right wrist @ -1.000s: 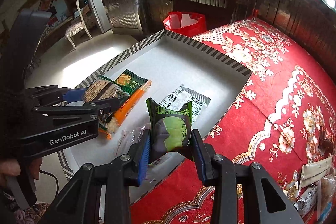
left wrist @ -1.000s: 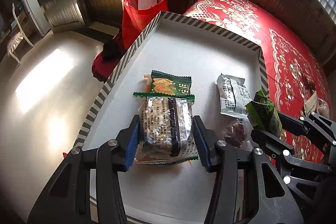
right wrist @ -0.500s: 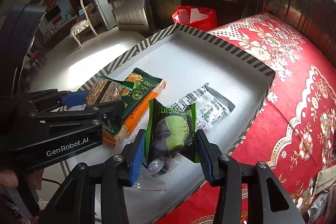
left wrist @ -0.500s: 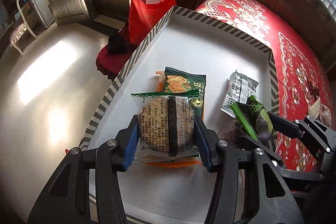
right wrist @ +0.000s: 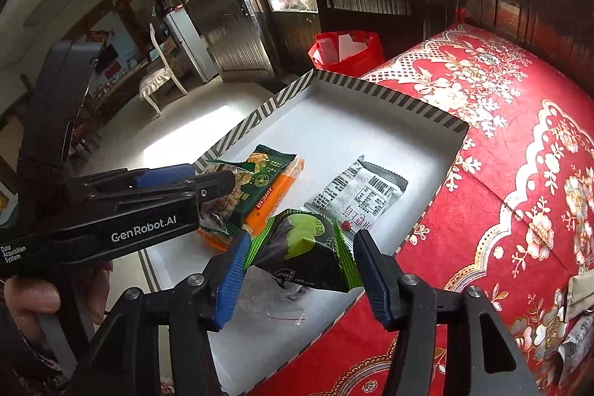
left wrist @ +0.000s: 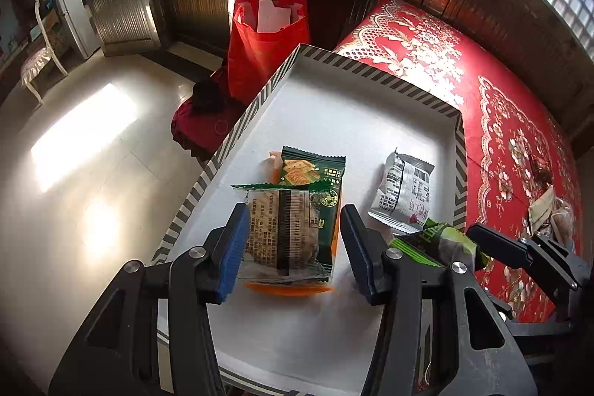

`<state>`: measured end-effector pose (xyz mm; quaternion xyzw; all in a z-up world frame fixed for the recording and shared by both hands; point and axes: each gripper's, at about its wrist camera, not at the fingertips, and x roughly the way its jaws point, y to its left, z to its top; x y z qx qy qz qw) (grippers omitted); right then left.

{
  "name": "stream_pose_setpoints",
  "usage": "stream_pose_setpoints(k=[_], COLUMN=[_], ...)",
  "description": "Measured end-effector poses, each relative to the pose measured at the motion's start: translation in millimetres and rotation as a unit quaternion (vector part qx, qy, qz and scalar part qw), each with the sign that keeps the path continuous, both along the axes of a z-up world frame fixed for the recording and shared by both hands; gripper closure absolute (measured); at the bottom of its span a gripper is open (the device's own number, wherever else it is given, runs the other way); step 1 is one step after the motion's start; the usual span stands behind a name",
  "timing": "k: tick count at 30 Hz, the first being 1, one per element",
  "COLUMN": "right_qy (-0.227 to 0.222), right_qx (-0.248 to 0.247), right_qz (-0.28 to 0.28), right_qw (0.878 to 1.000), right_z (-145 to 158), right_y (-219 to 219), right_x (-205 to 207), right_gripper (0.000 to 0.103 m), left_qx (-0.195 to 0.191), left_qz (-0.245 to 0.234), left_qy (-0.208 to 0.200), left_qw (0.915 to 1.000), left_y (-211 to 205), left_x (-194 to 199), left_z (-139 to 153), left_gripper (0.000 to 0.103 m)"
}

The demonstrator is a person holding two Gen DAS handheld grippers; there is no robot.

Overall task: Organize snacks
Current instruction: 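Lower both packs into the tray and open both grippers, then move both grippers back over the snack pile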

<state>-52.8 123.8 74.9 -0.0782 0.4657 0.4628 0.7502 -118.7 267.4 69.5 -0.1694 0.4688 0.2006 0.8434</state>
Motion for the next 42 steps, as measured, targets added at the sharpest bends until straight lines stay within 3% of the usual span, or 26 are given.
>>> stream_pose_setpoints(k=[11, 17, 21, 26, 28, 30, 42], right_qy=[0.063, 0.039, 0.034, 0.027, 0.027, 0.028, 0.016], right_qx=[0.005, 0.012, 0.021, 0.022, 0.025, 0.031, 0.034], right_qz=[0.021, 0.042, 0.029, 0.004, -0.008, -0.021, -0.101], right_qw=[0.998, 0.998, 0.999, 0.999, 0.999, 0.999, 0.994], right_z=[-16.7, -5.0, 1.9, 7.2, 9.2, 10.4, 16.8], right_y=[-0.6, -7.7, -20.7, -44.3, -55.8, -67.8, -148.6], right_x=[-6.1, -19.1, -18.7, -15.2, -12.9, -10.4, 1.8], right_gripper=[0.045, 0.042, 0.041, 0.041, 0.041, 0.041, 0.041], left_qx=[-0.003, -0.014, -0.018, -0.056, -0.059, -0.061, -0.017], left_qz=[-0.011, -0.013, -0.028, -0.061, -0.077, -0.089, -0.141], left_qy=[0.007, -0.007, -0.015, -0.046, -0.054, -0.06, -0.04], left_qw=[0.9999, 0.9998, 0.9993, 0.9955, 0.9939, 0.9924, 0.9891], left_y=[-10.4, -13.0, -21.2, -33.1, -38.6, -44.0, -102.9], left_x=[1.9, 2.7, 3.5, 4.5, 6.0, 6.5, 24.9], left_z=[-1.9, 4.3, 8.6, 15.4, 19.2, 22.9, 27.5], left_gripper=[0.053, 0.053, 0.053, 0.043, 0.034, 0.034, 0.034])
